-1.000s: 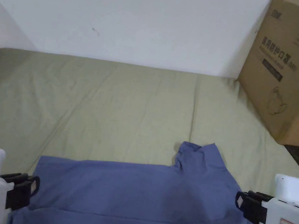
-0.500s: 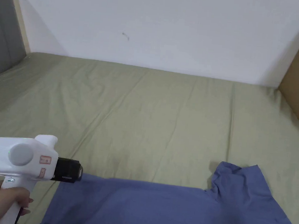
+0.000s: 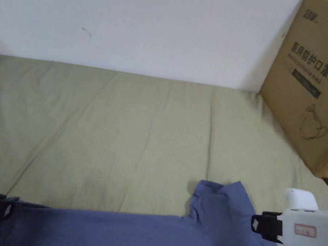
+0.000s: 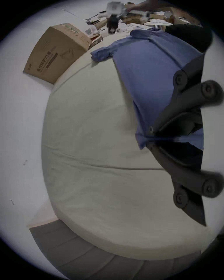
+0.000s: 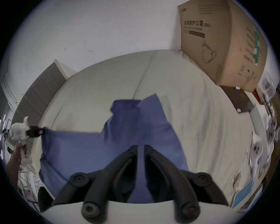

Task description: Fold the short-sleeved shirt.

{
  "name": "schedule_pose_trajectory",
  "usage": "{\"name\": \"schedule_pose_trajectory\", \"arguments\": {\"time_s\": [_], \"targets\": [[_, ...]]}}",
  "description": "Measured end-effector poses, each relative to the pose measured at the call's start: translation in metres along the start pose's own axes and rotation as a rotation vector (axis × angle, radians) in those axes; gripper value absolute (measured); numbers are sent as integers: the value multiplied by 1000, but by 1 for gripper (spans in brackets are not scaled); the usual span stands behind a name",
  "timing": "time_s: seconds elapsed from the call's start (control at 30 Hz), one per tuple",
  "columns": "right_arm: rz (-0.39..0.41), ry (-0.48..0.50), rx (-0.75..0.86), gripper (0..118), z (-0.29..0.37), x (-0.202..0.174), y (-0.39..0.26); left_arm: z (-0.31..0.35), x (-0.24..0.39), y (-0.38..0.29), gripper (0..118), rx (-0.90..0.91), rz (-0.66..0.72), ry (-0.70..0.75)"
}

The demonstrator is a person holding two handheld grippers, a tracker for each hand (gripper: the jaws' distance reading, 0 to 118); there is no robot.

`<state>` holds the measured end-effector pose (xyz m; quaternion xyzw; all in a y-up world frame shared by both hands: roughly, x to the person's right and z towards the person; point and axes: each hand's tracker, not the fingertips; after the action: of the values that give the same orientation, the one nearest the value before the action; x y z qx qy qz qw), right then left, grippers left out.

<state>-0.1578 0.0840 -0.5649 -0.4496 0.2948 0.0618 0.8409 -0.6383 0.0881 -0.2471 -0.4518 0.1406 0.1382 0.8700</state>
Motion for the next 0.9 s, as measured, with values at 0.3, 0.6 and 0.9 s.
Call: {"name": "schedule_pose_trajectory", "arguments": {"time_s": [0.3, 0.6, 0.9], "targets": [[-83, -149, -174, 116, -119, 38, 58, 27, 0, -8, 4, 35, 97, -43], [66, -127, -150, 1, -75, 23, 39, 19, -9, -22, 4, 22, 247, -51], [-40, 15, 41, 1, 87, 49, 7, 80, -1, -42, 4, 87, 192, -68]]}}
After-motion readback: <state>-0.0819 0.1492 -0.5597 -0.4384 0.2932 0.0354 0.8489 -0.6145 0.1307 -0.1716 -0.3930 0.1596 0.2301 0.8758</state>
